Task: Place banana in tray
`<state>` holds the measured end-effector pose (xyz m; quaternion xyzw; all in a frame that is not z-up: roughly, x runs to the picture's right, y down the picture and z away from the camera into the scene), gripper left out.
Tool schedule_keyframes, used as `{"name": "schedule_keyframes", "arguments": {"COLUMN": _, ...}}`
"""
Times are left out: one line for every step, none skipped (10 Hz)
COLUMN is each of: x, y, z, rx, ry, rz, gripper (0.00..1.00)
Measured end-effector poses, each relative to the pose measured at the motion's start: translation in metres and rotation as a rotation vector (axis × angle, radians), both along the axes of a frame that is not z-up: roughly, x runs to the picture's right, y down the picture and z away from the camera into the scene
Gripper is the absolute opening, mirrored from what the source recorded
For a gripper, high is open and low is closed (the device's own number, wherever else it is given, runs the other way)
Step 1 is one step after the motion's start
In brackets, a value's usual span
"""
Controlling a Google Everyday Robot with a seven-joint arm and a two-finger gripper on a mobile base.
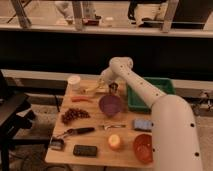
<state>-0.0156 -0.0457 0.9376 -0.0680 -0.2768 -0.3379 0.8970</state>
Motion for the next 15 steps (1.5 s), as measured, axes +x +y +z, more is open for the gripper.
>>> {"name": "schedule_keyframes", "arguments": {"x": 0.008, "y": 0.000, "z": -0.011, "rx": 0.020, "ry": 0.006, "rz": 0.010, "gripper": 0.00}}
{"name": "schedule_keyframes", "arguments": {"x": 0.014, "y": -0.001, "z": -0.023, "rx": 0.042, "ry": 0.012, "rz": 0.019, "gripper": 0.00}}
{"name": "schedule_keyframes", "arguments": {"x": 0.017, "y": -0.002, "z": -0.032, "rx": 0.060, "ry": 0.016, "rz": 0.024, "gripper": 0.00}}
{"name": "schedule_keyframes", "arguments": {"x": 0.019, "y": -0.004, "z": -0.040, "rx": 0.079, "ry": 0.020, "rz": 0.029, "gripper": 0.00}}
{"name": "schedule_keyframes", "arguments": {"x": 0.027, "y": -0.005, "z": -0.048, "rx": 0.098, "ry": 0.029, "rz": 0.039, "gripper": 0.00}}
{"name": "schedule_keyframes", "arguments": {"x": 0.037, "y": -0.009, "z": -0.057, "rx": 0.123, "ry": 0.042, "rz": 0.056, "gripper": 0.00}}
{"name": "schedule_keyframes", "arguments": {"x": 0.044, "y": -0.012, "z": -0.064, "rx": 0.140, "ry": 0.050, "rz": 0.066, "gripper": 0.00}}
{"name": "schedule_keyframes", "arguments": {"x": 0.049, "y": -0.015, "z": -0.071, "rx": 0.159, "ry": 0.058, "rz": 0.075, "gripper": 0.00}}
{"name": "schedule_keyframes", "arguments": {"x": 0.054, "y": -0.016, "z": -0.076, "rx": 0.174, "ry": 0.065, "rz": 0.084, "gripper": 0.00}}
{"name": "schedule_keyframes", "arguments": {"x": 0.059, "y": -0.018, "z": -0.081, "rx": 0.190, "ry": 0.073, "rz": 0.095, "gripper": 0.00}}
{"name": "schedule_keyframes", "arguments": {"x": 0.062, "y": -0.020, "z": -0.084, "rx": 0.201, "ry": 0.080, "rz": 0.103, "gripper": 0.00}}
{"name": "schedule_keyframes", "arguments": {"x": 0.072, "y": -0.025, "z": -0.090, "rx": 0.220, "ry": 0.093, "rz": 0.122, "gripper": 0.00}}
{"name": "schedule_keyframes", "arguments": {"x": 0.084, "y": -0.028, "z": -0.094, "rx": 0.235, "ry": 0.107, "rz": 0.135, "gripper": 0.00}}
{"name": "schedule_keyframes", "arguments": {"x": 0.099, "y": -0.032, "z": -0.099, "rx": 0.253, "ry": 0.125, "rz": 0.154, "gripper": 0.00}}
{"name": "schedule_keyframes", "arguments": {"x": 0.114, "y": -0.037, "z": -0.104, "rx": 0.270, "ry": 0.143, "rz": 0.176, "gripper": 0.00}}
